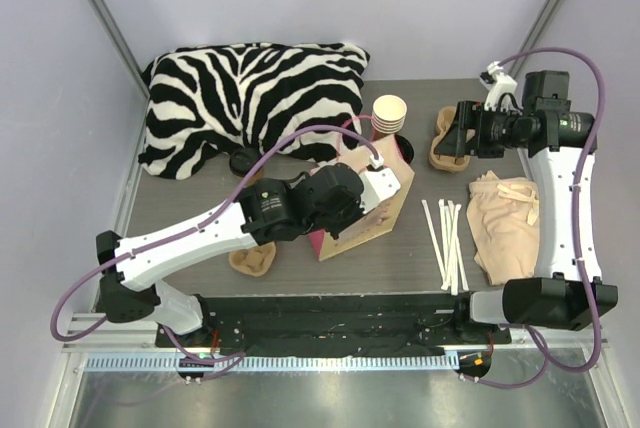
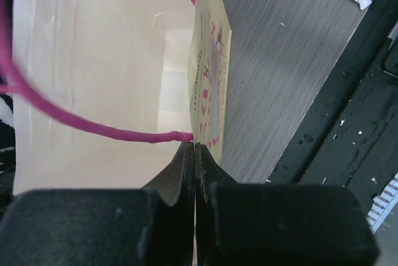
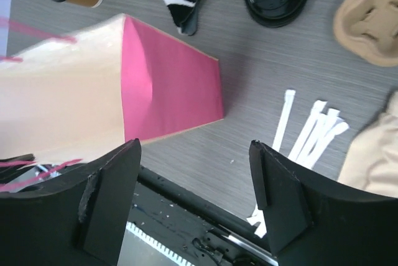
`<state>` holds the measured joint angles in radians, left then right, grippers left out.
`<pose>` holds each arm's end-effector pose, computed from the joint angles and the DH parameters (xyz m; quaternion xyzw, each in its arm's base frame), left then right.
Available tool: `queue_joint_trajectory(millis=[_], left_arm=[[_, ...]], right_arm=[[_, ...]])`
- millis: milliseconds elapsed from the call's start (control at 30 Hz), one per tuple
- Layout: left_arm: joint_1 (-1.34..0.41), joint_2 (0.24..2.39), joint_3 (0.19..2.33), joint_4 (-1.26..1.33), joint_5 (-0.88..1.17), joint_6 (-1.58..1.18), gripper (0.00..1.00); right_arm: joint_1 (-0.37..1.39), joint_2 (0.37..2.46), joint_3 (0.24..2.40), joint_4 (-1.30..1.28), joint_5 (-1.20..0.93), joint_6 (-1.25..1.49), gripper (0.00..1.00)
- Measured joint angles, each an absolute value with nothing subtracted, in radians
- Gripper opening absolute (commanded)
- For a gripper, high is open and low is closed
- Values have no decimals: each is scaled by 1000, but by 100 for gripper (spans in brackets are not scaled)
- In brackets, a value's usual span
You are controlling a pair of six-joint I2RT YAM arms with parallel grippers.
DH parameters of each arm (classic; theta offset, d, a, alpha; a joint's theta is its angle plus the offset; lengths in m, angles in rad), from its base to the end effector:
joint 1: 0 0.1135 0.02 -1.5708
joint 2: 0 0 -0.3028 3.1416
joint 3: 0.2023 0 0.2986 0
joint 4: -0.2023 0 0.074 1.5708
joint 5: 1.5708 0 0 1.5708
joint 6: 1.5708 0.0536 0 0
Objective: Pack the takeout coffee
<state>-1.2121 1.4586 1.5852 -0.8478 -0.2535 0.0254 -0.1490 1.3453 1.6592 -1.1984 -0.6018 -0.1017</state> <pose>0.1401 -0.3354 0.4277 0.4818 0.7665 -0.1331 0.4033 0.2882 -0.0126 0.4646 -0.0784 0.9015 0.2367 0.3537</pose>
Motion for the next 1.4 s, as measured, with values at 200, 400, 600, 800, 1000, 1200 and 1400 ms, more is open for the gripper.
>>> queue_joint_trajectory(millis=[200,400,600,800,1000,1200,1400], left_arm=[[-1217,1480,1588,-834,-290,-15,0],[-1229,1516,1606,-823,-295,-31,0],[-1235,1523,1607,-810,-295,-45,0],[-1235,1527,1612,-809,-292,-45,0],[-1235,1527,1612,-809,-291,-45,0],[-1235,1527,1612,-808,-286,-46,0],[-1235,1527,1612,-807,-276,-46,0]], right_arm=[[-72,1343,1619,-1143,-614,-41,78],[49,1346,1623,-1105,-562,-32,78],[157,1393,1696,-1099,-484,-69,78],[233,1453,1720,-1097,-416,-105,72],[268,1506,1724,-1092,-366,-126,60],[289,1529,1724,-1084,-341,-138,45],[311,1559,1725,-1077,-323,-152,27]])
